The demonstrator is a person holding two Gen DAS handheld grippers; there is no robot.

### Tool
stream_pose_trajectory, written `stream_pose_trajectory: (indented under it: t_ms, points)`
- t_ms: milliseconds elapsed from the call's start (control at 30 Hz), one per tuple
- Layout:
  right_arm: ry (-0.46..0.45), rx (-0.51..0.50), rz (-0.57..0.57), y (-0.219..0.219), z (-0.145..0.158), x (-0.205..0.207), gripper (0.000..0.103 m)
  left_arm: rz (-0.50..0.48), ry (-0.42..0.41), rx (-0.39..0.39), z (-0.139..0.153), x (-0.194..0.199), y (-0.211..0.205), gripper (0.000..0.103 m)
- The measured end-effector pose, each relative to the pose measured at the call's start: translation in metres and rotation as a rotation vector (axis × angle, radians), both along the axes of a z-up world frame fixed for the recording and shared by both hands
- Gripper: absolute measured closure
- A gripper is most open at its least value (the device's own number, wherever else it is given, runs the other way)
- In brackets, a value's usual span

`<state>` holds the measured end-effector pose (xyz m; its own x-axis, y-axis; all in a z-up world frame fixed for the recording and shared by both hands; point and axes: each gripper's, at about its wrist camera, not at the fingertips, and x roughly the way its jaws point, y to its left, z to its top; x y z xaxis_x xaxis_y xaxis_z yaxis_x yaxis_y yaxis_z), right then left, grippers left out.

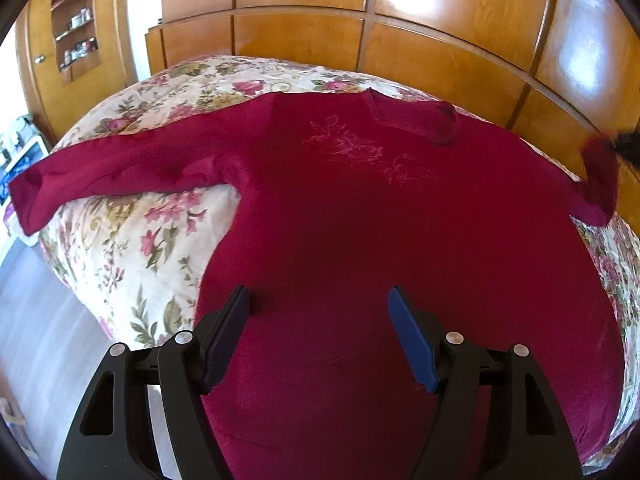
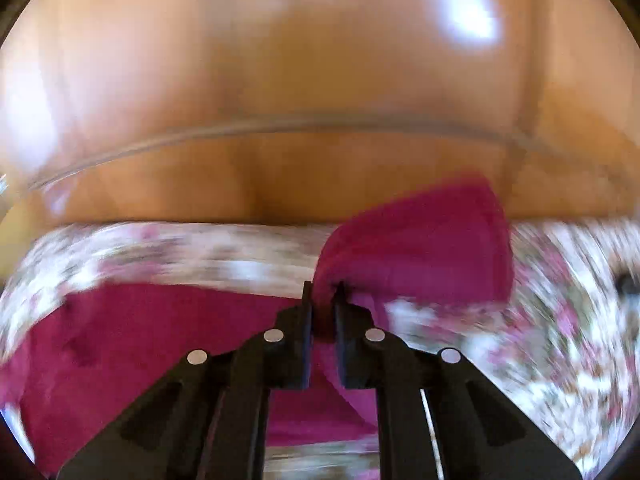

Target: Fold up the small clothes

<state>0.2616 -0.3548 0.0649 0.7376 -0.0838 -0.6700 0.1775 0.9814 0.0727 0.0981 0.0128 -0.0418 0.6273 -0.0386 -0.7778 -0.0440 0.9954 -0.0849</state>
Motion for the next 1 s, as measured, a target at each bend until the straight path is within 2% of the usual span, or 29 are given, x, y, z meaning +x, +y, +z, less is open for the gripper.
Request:
stream_pose_trajectory:
  t_ms: [133, 267, 300, 333, 400, 433, 567, 700, 867, 1000]
  points:
    - [-0.023, 0.046, 0.212, 0.086, 0.004, 0.009, 0.095, -0.012, -0.005, -0.036, 0.003, 0.002, 0.0, 0.032]
    - [0.022, 0.077, 0.39, 0.174, -0.013, 0.013, 0.095, -0.015, -0.008, -0.118, 0.008, 0.006, 0.007, 0.033]
    - [0.04, 0.094, 0.448, 0.191, -0.02, 0.014, 0.09, -0.016, -0.008, -0.142, 0.01, 0.009, 0.01, 0.033]
    - [0.046, 0.103, 0.494, 0.206, -0.025, 0.013, 0.066, -0.018, -0.008, -0.156, 0.011, 0.01, 0.012, 0.033]
    - [0.033, 0.112, 0.519, 0.218, -0.027, 0.002, 0.038, -0.021, -0.012, -0.18, 0.014, 0.014, 0.015, 0.033]
    - [0.028, 0.122, 0.525, 0.22, -0.027, -0.005, 0.04, -0.018, -0.018, -0.188, 0.016, 0.016, 0.019, 0.033]
    - [0.035, 0.162, 0.478, 0.193, -0.028, -0.026, 0.039, -0.017, -0.02, -0.239, 0.019, 0.03, 0.027, 0.033]
    - [0.068, 0.147, 0.37, 0.136, -0.039, -0.062, 0.039, -0.023, -0.028, -0.251, 0.022, 0.057, 0.028, 0.033]
    - [0.154, 0.148, 0.16, 0.059, -0.072, -0.085, 0.038, -0.036, -0.012, -0.244, 0.014, 0.101, 0.025, 0.032]
    - [0.204, 0.14, 0.09, 0.039, -0.093, -0.084, 0.038, -0.02, 0.047, -0.293, -0.001, 0.145, 0.023, 0.033]
